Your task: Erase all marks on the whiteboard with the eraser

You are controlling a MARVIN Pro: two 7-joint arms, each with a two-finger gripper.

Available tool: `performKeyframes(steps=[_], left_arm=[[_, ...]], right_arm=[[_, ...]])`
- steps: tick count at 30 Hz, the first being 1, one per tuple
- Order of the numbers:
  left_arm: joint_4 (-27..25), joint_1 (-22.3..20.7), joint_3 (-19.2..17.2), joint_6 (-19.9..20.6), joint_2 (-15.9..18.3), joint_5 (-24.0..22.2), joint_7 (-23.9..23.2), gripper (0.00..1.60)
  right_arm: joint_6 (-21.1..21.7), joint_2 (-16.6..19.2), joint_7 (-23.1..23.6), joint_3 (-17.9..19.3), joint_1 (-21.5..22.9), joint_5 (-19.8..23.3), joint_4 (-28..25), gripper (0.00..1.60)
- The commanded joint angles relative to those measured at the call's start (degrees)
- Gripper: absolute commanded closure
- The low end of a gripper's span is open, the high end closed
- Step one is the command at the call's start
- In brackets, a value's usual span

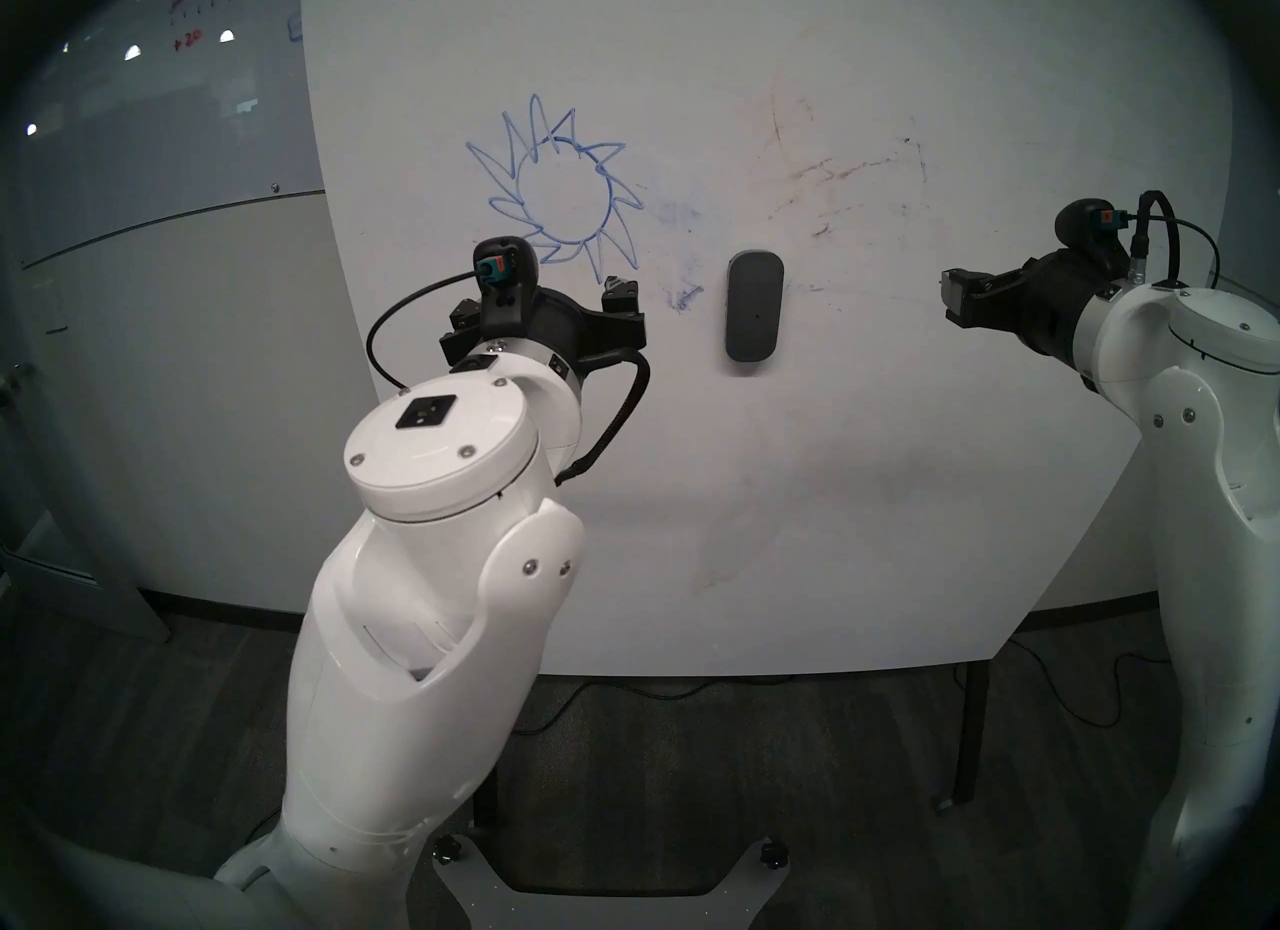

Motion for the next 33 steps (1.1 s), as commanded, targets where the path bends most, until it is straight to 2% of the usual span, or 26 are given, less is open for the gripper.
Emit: performKeyframes(steps=[1, 8, 16, 22, 33], left_arm=[[1.32, -3.99, -0.72, 4.52, -0.18, -1.86, -2.50, 0.00], [3.86, -6.99, 1.99, 5.70, -1.10, -0.08, -1.69, 0.00], [8.66, -8.66, 5.25, 4.42, -4.30, 1.79, 0.28, 0.00], [13.48, -9.77, 6.83, 0.76, -7.09, 3.59, 3.08, 0.00], [18.90, -11.63, 8.40, -4.00, -8.86, 4.04, 3.57, 0.00]], right_arm=[[-0.21, 0.34, 0.16, 0.10, 0.34, -0.07, -0.23, 0.00], [-0.21, 0.35, 0.10, 0.10, 0.33, -0.01, -0.23, 0.00], [-0.23, 0.39, 0.04, 0.10, 0.31, 0.06, -0.23, 0.00], [-0.24, 0.41, -0.01, 0.10, 0.29, 0.11, -0.24, 0.00], [-0.27, 0.47, -0.06, 0.10, 0.27, 0.18, -0.24, 0.00]])
